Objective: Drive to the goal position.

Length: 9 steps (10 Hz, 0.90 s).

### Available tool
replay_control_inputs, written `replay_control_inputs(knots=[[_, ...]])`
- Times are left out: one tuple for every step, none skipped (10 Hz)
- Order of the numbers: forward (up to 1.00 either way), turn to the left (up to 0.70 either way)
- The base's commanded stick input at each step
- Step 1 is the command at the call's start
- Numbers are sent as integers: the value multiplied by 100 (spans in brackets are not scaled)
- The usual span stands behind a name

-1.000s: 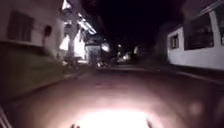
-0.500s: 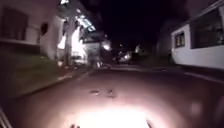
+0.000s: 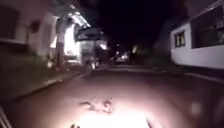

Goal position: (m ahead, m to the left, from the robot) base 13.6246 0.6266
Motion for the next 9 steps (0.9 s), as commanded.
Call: replay_control_inputs(knots=[[100,-27],[100,-27],[100,-27],[100,-27],[100,-27],[100,-7],[100,0],[100,0],[100,0]])
